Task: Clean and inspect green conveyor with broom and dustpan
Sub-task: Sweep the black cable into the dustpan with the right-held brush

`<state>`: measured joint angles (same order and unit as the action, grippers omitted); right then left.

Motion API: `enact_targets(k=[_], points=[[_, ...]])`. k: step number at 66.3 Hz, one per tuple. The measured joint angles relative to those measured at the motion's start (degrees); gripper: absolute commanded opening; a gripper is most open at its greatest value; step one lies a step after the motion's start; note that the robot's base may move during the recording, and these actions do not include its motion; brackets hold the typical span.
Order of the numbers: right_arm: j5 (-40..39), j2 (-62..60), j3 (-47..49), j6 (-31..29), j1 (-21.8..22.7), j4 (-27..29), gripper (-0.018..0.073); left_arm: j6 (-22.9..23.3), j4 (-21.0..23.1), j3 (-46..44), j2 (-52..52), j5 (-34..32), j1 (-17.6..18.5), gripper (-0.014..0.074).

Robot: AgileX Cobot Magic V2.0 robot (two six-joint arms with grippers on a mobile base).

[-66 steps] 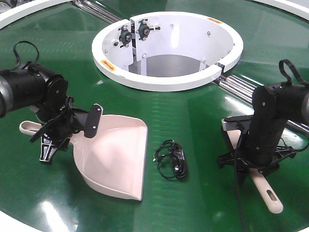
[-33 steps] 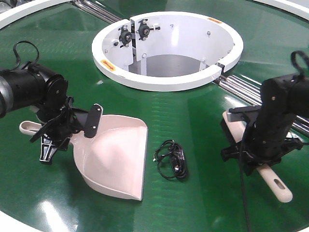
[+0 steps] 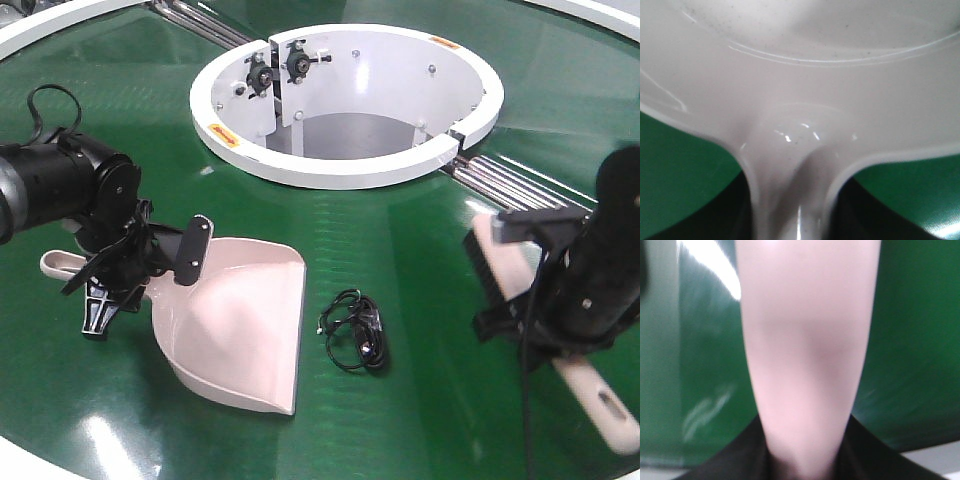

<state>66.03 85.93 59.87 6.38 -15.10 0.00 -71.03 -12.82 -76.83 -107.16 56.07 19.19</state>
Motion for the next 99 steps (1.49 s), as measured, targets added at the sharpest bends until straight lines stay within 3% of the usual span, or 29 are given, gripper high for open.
enact_targets(k=[20,51,64,84,99], points=[[0.2,4.9,-0.4,5.0,-10.2,1.3,-0.0005,0.0,0.0,0.0,0.0,0.1,0.0,-0.0007],[1.7,18.9,9.7,7.6,-12.8,5.6,-0.0005,0.0,0.0,0.0,0.0,0.1,0.0,-0.0007],[3.4,25.7,16.7,7.7,-16.5,6.7,-0.0005,0.0,0.0,0.0,0.0,0.1,0.0,-0.0007],[4.2,35.7,33.5,5.1,-23.0,16.3,-0.0005,0.0,0.0,0.0,0.0,0.1,0.0,-0.0007],[4.9,39.1,43.7,4.6,-25.3,19.3,-0.0005,-0.1,-0.5,0.0,-0.1,0.4,-0.1,-0.0007]])
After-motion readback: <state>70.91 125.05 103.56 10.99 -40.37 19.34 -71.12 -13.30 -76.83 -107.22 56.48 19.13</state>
